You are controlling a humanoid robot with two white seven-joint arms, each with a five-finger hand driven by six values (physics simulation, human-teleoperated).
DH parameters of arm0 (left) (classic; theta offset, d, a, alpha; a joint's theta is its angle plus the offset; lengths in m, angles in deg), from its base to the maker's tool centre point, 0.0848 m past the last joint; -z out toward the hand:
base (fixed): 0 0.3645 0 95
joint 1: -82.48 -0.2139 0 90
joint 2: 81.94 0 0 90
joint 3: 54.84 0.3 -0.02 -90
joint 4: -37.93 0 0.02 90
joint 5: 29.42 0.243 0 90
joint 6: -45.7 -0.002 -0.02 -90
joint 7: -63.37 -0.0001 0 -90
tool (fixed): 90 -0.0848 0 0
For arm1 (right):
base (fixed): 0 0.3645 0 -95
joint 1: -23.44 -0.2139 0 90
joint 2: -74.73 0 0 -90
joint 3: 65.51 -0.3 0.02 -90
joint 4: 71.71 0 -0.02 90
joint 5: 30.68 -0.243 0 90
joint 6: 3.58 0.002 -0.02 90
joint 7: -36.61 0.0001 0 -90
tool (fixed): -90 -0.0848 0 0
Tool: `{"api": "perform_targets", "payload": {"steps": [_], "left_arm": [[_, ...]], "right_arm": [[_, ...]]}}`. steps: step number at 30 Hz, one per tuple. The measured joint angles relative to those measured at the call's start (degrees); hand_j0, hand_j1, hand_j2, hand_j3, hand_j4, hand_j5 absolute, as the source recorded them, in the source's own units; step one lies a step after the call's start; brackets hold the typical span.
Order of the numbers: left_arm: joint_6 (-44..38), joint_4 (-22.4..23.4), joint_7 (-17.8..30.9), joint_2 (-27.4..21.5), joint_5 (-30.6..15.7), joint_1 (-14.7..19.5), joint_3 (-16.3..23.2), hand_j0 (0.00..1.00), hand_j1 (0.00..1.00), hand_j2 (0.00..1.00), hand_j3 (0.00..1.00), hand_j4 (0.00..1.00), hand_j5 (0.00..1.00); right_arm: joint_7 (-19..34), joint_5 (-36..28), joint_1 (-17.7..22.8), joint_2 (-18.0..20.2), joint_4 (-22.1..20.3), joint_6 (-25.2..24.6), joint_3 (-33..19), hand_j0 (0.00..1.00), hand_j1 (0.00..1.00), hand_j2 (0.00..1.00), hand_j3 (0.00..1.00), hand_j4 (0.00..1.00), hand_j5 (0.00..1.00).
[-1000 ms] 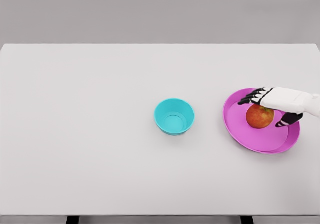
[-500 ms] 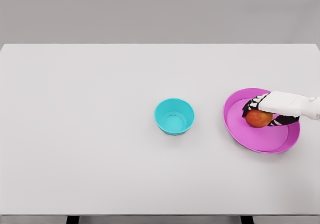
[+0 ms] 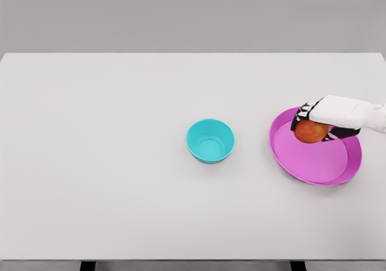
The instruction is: Put the apple from the pink plate into the blue bowl with your right arm
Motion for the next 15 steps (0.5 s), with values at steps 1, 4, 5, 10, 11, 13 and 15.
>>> {"api": "perform_targets", "payload": {"steps": [1, 4, 5, 10, 11, 13, 15], "left_arm": [[0.0, 0.0, 0.0, 0.0, 0.0, 0.0, 0.0, 1.00, 1.00, 1.00, 1.00, 1.00, 1.00], [0.0, 0.0, 0.0, 0.0, 0.0, 0.0, 0.0, 1.00, 1.00, 1.00, 1.00, 1.00, 1.00], [0.0, 0.0, 0.0, 0.0, 0.0, 0.0, 0.0, 1.00, 1.00, 1.00, 1.00, 1.00, 1.00], [0.0, 0.0, 0.0, 0.0, 0.0, 0.0, 0.0, 1.00, 1.00, 1.00, 1.00, 1.00, 1.00], [0.0, 0.0, 0.0, 0.0, 0.0, 0.0, 0.0, 1.00, 1.00, 1.00, 1.00, 1.00, 1.00], [0.0, 0.0, 0.0, 0.0, 0.0, 0.0, 0.0, 1.00, 1.00, 1.00, 1.00, 1.00, 1.00], [0.0, 0.0, 0.0, 0.0, 0.0, 0.0, 0.0, 1.00, 1.00, 1.00, 1.00, 1.00, 1.00]], "right_arm": [[0.0, 0.0, -0.5, -0.1, -1.0, 0.0, 0.0, 0.51, 0.51, 0.51, 0.51, 0.51, 0.51], [0.0, -0.1, -0.8, -0.3, -3.9, 0.0, 0.0, 0.51, 0.51, 0.51, 0.51, 0.51, 0.51], [0.0, -0.1, -0.8, -0.6, -4.8, 0.0, 0.0, 0.51, 0.51, 0.51, 0.51, 0.51, 0.51], [0.0, -0.1, -1.4, -2.7, -8.3, 0.0, 0.0, 0.51, 0.51, 0.51, 0.51, 0.51, 0.51], [0.0, -0.1, -1.5, -3.2, -9.0, 0.0, 0.1, 0.51, 0.51, 0.51, 0.51, 0.51, 0.51], [0.0, -0.1, -1.6, -4.3, -10.3, 0.0, 0.1, 0.51, 0.51, 0.51, 0.51, 0.51, 0.51], [0.1, -0.1, -1.8, -5.3, -10.9, 0.0, 0.1, 0.51, 0.51, 0.51, 0.51, 0.51, 0.51]]}}
